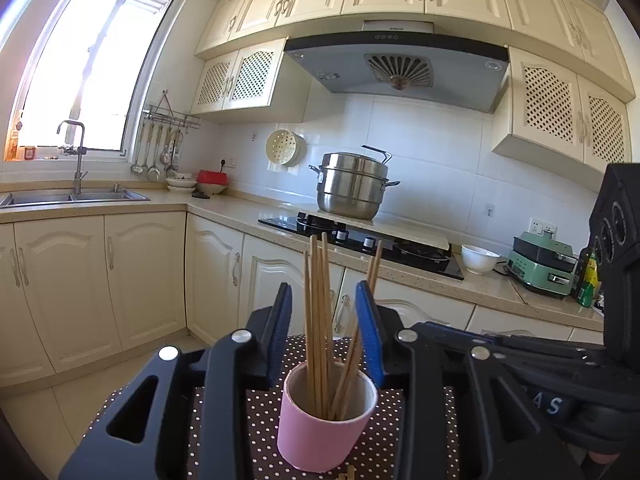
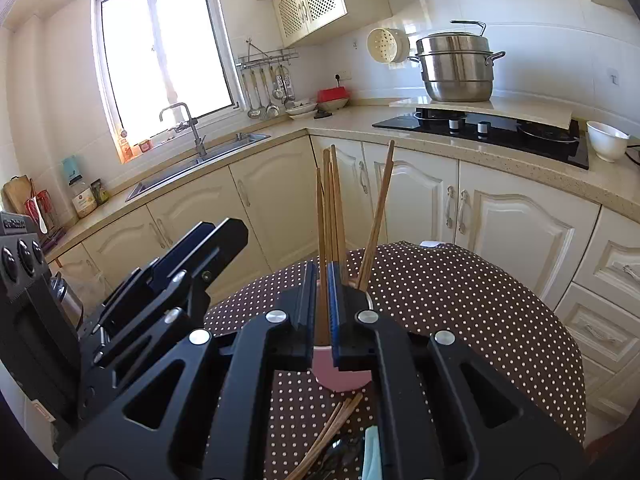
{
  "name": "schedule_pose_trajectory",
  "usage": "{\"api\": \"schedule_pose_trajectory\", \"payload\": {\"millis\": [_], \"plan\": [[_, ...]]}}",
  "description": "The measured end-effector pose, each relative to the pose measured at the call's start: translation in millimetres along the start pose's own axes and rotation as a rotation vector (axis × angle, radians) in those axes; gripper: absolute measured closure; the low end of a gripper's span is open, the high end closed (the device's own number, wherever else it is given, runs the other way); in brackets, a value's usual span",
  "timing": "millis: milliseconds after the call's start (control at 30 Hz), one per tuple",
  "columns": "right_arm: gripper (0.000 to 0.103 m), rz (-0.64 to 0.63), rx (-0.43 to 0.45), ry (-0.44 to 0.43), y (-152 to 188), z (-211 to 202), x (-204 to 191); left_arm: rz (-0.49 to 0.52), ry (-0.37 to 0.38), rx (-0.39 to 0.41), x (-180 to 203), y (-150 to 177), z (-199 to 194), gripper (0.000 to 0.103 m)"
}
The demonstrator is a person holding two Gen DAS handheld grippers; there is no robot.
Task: Organize utensils
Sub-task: 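Open both grippers to release the chopsticks into the pink cup, then grasp the light blue knife with the right gripper while the left gripper grasps a chopstick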
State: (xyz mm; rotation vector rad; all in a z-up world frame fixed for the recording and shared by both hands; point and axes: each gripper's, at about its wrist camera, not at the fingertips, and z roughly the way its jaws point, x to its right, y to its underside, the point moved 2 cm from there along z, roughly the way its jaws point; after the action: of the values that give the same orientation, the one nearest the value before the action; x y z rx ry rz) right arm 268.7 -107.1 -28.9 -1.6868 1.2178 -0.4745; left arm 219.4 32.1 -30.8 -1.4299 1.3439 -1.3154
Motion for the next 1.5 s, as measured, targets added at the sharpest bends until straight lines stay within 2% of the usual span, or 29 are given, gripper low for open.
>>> {"api": "schedule_pose_trajectory", "payload": {"millis": [200,300,500,533,600,633,733,900,1033,1100,1233,1333,1367,1400,1500], "plan": [[0.096,0.009,-0.004,0.005,10,-19,-1,0.020,0.019,-0.033,14,3,-22,0.068],[0.096,0.014,-0.018,0.013,19,-27,2,0.029,0.054,-0.092,20,8,-29,0.065],[0.096,0.027,-0.074,0.026,44,-36,10,0.022,0.116,-0.308,22,33,-28,0.062],[0.096,0.029,-0.086,0.030,48,-37,12,0.024,0.123,-0.371,22,40,-25,0.061],[0.096,0.032,-0.112,0.039,59,-37,15,0.026,0.113,-0.490,21,56,-18,0.056],[0.096,0.034,-0.123,0.042,63,-38,17,0.032,0.100,-0.557,20,66,-13,0.056],[0.096,0.048,-0.161,0.052,80,-37,23,0.038,0.054,-0.684,12,91,-3,0.056],[0.096,0.067,-0.253,0.051,108,-29,31,-0.042,0.108,-0.829,4,127,3,0.056],[0.096,0.072,-0.335,0.058,126,-18,34,-0.026,0.084,-0.890,3,146,5,0.057],[0.096,0.074,-0.363,0.059,133,-14,36,-0.013,0.076,-0.911,4,156,4,0.065],[0.094,0.079,-0.412,0.070,144,-7,40,-0.011,0.088,-0.940,6,166,4,0.071],[0.084,0.078,-0.433,0.081,147,-2,42,-0.020,0.098,-0.944,7,166,8,0.082],[0.077,0.077,-0.438,0.085,149,-1,43,-0.018,0.094,-0.947,6,169,7,0.092],[0.072,0.076,-0.440,0.088,150,2,43,-0.011,0.092,-0.950,7,170,6,0.093],[0.071,0.063,-0.446,0.107,151,5,43,-0.016,0.095,-0.946,6,170,6,0.097]]}}
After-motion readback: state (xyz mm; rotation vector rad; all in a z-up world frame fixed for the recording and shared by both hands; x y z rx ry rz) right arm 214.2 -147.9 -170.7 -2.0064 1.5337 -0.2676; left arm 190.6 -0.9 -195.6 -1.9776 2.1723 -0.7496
